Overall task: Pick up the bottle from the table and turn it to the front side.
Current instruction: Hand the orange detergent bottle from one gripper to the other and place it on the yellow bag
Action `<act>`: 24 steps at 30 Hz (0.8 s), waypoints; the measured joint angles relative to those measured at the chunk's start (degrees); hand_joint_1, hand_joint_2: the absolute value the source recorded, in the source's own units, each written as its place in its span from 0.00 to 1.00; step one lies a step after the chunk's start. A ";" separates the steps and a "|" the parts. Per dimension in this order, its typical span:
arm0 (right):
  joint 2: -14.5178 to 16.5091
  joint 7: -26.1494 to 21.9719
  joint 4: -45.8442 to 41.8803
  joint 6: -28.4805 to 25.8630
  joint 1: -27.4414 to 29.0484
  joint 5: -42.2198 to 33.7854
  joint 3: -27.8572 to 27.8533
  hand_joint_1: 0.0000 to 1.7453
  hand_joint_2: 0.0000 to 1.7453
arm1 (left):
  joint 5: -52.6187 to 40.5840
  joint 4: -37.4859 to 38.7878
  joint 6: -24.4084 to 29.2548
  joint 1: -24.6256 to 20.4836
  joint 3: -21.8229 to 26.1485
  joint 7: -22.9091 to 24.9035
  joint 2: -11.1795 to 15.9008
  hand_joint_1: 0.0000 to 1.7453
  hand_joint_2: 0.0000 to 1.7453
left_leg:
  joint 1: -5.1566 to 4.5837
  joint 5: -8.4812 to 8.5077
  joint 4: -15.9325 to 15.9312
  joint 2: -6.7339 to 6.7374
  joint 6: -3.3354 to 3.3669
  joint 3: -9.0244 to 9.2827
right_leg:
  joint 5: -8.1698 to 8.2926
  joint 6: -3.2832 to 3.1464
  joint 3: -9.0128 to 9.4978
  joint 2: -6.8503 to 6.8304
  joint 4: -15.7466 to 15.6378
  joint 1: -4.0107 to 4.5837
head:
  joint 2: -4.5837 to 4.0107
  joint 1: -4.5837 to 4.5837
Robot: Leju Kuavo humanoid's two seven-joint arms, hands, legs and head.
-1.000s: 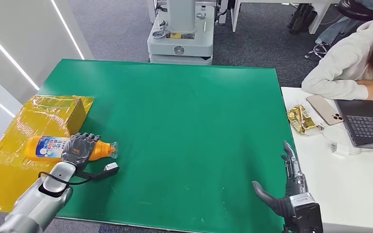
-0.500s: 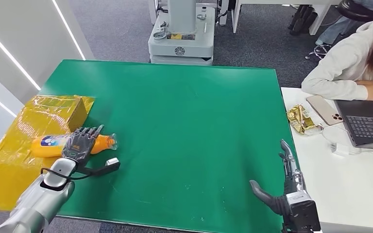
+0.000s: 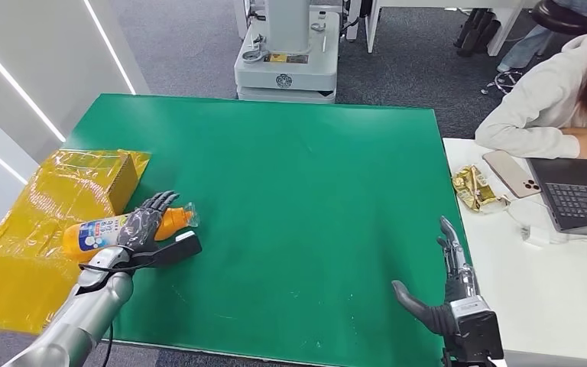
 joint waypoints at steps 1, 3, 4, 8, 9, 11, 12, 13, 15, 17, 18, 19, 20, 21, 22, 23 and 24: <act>0.04 -0.04 0.18 0.01 -0.03 -0.03 0.01 0.00 1.00 | 2.92 -0.07 -0.34 0.19 0.55 -1.19 -0.68 0.00 1.00 | 0.00 0.00 0.00 0.00 0.00 0.00 | 0.00 0.00 0.00 0.00 0.00 0.00 | 0.00 -0.01; 0.21 -0.12 0.55 -0.09 -0.05 -0.25 0.02 0.00 1.00 | 10.09 -0.74 0.01 1.14 1.90 -4.37 -2.17 0.00 1.00 | 0.00 0.00 0.00 0.01 0.00 0.01 | 0.00 0.00 -0.01 0.01 0.00 -0.01 | 0.00 -0.01; 0.34 -0.15 0.76 -0.22 -0.06 -0.49 0.06 0.00 1.00 | 14.23 -1.60 0.90 2.04 2.61 -6.37 -3.09 0.00 1.00 | 0.00 0.00 0.00 0.02 0.00 0.01 | 0.01 -0.01 -0.02 0.03 0.00 -0.01 | 0.00 -0.01; 0.83 -0.62 2.11 -1.40 -0.43 -2.00 0.63 0.00 1.00 | 29.85 -9.64 8.48 7.49 4.20 -13.96 -7.22 0.00 1.00 | 0.01 -0.01 0.01 0.05 0.00 -0.05 | 0.01 -0.02 -0.09 0.07 -0.01 -0.01 | 0.00 -0.01; 0.94 -0.93 2.61 -1.70 -0.70 -2.60 0.87 0.00 1.00 | 33.01 -12.25 10.23 8.77 4.21 -15.28 -8.06 0.00 1.00 | 0.01 -0.01 0.01 0.06 0.00 -0.06 | 0.01 -0.02 -0.10 0.08 -0.01 -0.01 | 0.00 -0.01; 1.28 -1.73 3.74 -2.12 -1.47 -3.99 1.42 0.00 1.00 | 39.01 -18.09 13.25 11.26 3.68 -17.51 -9.53 0.00 1.00 | 0.01 -0.03 0.01 0.07 0.01 -0.09 | 0.01 -0.01 -0.14 0.10 -0.02 -0.01 | 0.00 -0.02; 1.55 -2.18 4.29 -2.22 -1.90 -4.60 1.68 0.00 1.00 | 41.57 -21.14 14.68 12.39 3.06 -18.24 -10.18 0.00 1.00 | 0.01 -0.03 0.01 0.07 0.02 -0.11 | 0.01 -0.01 -0.16 0.09 -0.03 -0.01 | 0.00 -0.02; 1.92 -2.62 4.81 -2.28 -2.33 -5.12 1.93 0.00 1.00 | 43.69 -24.16 15.92 13.43 2.16 -18.68 -10.81 0.00 1.00 | 0.01 -0.03 0.01 0.05 0.02 -0.13 | 0.00 -0.01 -0.17 0.08 -0.03 -0.01 | 0.00 -0.01; 2.73 -3.34 5.64 -2.30 -3.05 -5.80 2.34 0.00 1.00 | 46.18 -29.16 17.46 15.02 0.01 -19.06 -11.87 0.00 1.00 | 0.01 -0.03 0.01 0.03 0.02 -0.16 | 0.00 0.00 -0.18 0.04 -0.03 -0.01 | 0.00 -0.01; 3.44 -3.97 6.19 -2.44 -3.44 -6.26 2.71 0.00 1.00 | 47.98 -33.06 17.42 16.16 -2.12 -19.29 -12.75 0.00 1.00 | 0.01 -0.03 0.01 0.02 0.02 -0.17 | 0.00 0.00 -0.18 0.03 -0.03 -0.01 | 0.00 -0.01; 3.74 -4.27 6.38 -2.53 -3.52 -6.45 2.88 0.00 1.00 | 48.76 -34.68 17.12 16.60 -3.09 -19.34 -13.19 0.00 1.00 | 0.01 -0.03 0.01 0.03 0.02 -0.17 | 0.00 0.00 -0.18 0.04 -0.03 -0.01 | 0.00 -0.01; 4.04 -4.55 6.55 -2.61 -3.55 -6.66 3.03 0.00 1.00 | 49.44 -36.15 16.75 16.96 -3.97 -19.36 -13.59 0.00 1.00 | 0.01 -0.03 0.01 0.03 0.02 -0.17 | 0.00 0.00 -0.18 0.04 -0.03 -0.01 | 0.00 0.00; 4.30 -4.78 6.70 -2.64 -3.56 -6.84 3.16 0.00 1.00 | 49.86 -37.36 16.51 17.26 -4.70 -19.36 -13.96 0.00 1.00 | 0.01 -0.03 0.01 0.04 0.02 -0.17 | 0.01 0.00 -0.18 0.05 -0.03 -0.01 | 0.00 -0.01; 4.51 -4.93 6.84 -2.64 -3.56 -7.00 3.26 0.00 1.00 | 50.28 -38.42 16.12 17.50 -5.34 -19.36 -14.30 0.00 1.00 | 0.01 -0.03 0.01 0.04 0.02 -0.17 | 0.01 0.00 -0.18 0.05 -0.03 -0.01 | 0.00 -0.01; 4.68 -5.12 6.93 -2.64 -3.55 -7.24 3.33 0.00 1.00 | 50.97 -39.15 15.15 17.66 -5.86 -19.36 -14.59 0.00 1.00 | 0.01 -0.03 0.01 0.04 0.02 -0.17 | 0.01 -0.01 -0.19 0.05 -0.03 -0.01 | 0.00 -0.01; 4.83 -5.37 6.99 -2.64 -3.54 -7.57 3.39 0.00 1.00 | 52.05 -39.58 13.49 17.80 -6.31 -19.34 -14.89 0.00 1.00 | 0.01 -0.03 0.01 0.03 0.03 -0.16 | 0.01 -0.01 -0.19 0.04 -0.03 -0.01 | 0.00 -0.02; 5.01 -5.72 7.01 -2.73 -3.51 -7.89 3.45 0.00 1.00 | 53.25 -39.81 11.27 17.92 -6.78 -19.29 -15.23 0.00 1.00 | 0.01 -0.03 0.02 0.02 0.03 -0.17 | 0.01 -0.01 -0.20 0.03 -0.03 -0.01 | 0.00 -0.01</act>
